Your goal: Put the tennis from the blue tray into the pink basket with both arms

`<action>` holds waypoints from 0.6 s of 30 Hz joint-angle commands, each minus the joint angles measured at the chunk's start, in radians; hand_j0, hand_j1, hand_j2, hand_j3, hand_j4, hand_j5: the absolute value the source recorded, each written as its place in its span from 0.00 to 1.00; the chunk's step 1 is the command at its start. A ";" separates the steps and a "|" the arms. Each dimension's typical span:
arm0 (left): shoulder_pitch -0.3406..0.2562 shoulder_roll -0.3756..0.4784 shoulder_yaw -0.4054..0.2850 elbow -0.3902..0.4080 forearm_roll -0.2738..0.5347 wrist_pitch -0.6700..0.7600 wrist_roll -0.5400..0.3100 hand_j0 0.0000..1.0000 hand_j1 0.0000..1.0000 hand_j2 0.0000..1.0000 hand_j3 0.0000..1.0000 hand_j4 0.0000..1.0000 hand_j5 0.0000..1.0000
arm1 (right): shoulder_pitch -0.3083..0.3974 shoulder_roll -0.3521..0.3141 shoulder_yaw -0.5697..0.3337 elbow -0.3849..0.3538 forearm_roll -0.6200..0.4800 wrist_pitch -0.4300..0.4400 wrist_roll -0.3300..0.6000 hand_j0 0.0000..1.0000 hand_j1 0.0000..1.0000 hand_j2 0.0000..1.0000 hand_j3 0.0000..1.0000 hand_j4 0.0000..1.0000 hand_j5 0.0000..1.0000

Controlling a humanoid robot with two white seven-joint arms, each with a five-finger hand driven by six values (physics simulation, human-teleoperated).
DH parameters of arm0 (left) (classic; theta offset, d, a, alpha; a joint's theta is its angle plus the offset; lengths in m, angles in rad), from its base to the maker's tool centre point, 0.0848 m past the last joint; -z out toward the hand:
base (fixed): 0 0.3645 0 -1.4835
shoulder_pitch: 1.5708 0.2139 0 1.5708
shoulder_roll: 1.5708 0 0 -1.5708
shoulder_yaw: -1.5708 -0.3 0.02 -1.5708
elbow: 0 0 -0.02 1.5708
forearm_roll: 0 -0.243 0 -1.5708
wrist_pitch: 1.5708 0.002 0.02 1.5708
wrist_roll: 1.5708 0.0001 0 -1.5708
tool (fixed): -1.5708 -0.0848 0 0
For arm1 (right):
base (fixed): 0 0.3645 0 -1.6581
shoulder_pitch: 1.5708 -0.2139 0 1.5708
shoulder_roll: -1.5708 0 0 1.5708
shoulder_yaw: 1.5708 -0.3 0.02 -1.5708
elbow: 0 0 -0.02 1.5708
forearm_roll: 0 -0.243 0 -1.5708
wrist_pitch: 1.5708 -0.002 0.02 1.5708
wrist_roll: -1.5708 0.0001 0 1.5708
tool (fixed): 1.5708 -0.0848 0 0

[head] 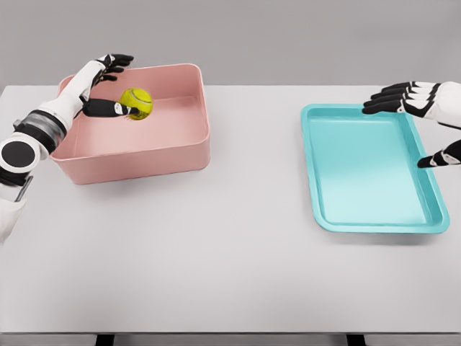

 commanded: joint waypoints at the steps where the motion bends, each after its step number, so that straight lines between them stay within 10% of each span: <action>1: 0.000 0.002 0.000 -0.012 0.002 -0.002 0.000 1.00 1.00 1.00 1.00 1.00 1.00 | 0.000 -0.032 -0.003 0.000 -0.008 0.003 -0.001 1.00 1.00 1.00 1.00 1.00 1.00; 5: 0.017 0.053 0.005 -0.105 0.032 -0.045 -0.001 1.00 1.00 1.00 1.00 1.00 1.00 | 0.003 -0.035 0.000 0.000 -0.008 0.003 -0.001 1.00 1.00 1.00 1.00 1.00 1.00; 18: 0.209 0.274 0.003 -0.179 0.124 -0.909 -0.001 1.00 1.00 1.00 1.00 1.00 1.00 | 0.008 -0.049 0.003 0.000 -0.008 0.003 -0.001 1.00 1.00 1.00 1.00 1.00 1.00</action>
